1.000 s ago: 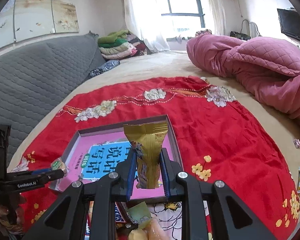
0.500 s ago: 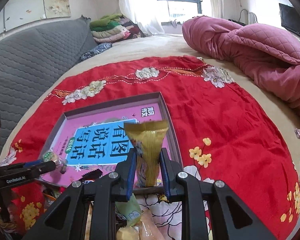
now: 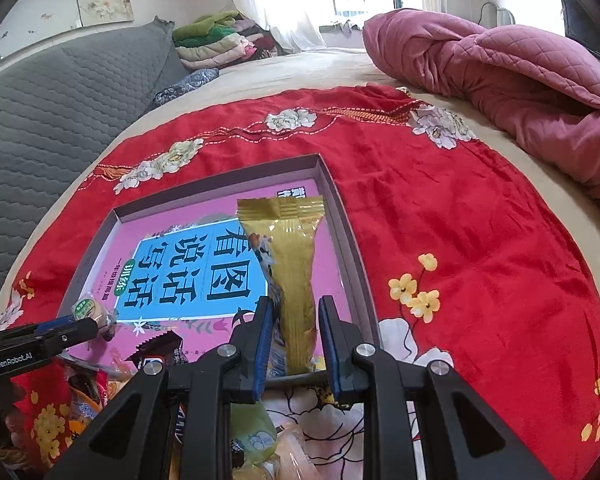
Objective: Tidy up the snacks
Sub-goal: 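Carry the gold bar into the box while the left gripper moves the round cake there, then open the right gripper to release the gold bar and withdraw both tools, then lower the right gripper onto the puffed-rice bar and close it, then carry the puffed-rice bar into the box while the left gripper grasps the orange-labelled pastry bag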
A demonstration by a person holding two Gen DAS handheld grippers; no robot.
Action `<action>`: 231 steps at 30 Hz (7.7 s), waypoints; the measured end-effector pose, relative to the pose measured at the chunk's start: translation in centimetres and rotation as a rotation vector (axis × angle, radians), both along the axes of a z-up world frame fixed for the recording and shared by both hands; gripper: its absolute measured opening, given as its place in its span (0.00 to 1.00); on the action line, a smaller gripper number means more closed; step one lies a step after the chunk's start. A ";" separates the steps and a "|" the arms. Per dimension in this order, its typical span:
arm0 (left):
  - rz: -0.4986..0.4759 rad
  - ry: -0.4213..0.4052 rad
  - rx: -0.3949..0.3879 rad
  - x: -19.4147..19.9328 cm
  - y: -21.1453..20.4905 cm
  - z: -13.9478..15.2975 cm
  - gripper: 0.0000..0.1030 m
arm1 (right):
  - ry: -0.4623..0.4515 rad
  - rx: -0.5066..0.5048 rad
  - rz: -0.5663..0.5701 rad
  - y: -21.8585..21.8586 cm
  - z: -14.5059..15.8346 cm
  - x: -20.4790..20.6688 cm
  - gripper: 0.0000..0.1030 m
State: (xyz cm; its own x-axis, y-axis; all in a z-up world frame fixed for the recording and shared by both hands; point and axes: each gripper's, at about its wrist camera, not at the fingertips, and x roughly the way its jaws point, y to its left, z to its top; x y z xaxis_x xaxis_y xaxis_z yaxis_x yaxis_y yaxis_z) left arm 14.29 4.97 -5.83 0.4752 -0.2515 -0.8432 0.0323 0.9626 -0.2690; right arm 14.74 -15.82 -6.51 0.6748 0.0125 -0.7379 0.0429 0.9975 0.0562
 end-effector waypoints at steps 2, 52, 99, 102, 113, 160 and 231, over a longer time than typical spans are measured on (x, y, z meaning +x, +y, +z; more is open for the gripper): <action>0.000 0.002 0.005 0.0 0.0 -0.1 0.47 | 0.003 -0.004 -0.005 0.0 -0.2 0.1 0.23; -0.006 -0.040 -0.032 -0.6 0.5 2.0 0.57 | -0.005 0.011 -0.046 -0.7 0.9 -0.6 0.45; 0.004 -0.095 -0.065 -6.3 2.3 6.3 0.67 | -0.128 0.000 0.054 0.4 7.4 -7.2 0.56; -0.005 -0.093 -0.060 -6.7 2.0 6.4 0.67 | -0.122 0.000 0.068 0.7 7.3 -7.7 0.56; -0.035 -0.067 -0.072 -7.6 1.4 6.3 0.67 | -0.095 0.008 0.116 2.1 6.6 -8.9 0.56; -0.163 0.161 -0.031 -8.2 -3.5 -0.8 0.67 | 0.118 0.012 0.271 6.2 -0.3 -8.4 0.52; -0.055 -0.054 -0.084 -6.2 -2.1 4.7 0.46 | -0.134 0.142 0.167 1.7 6.4 -6.5 0.29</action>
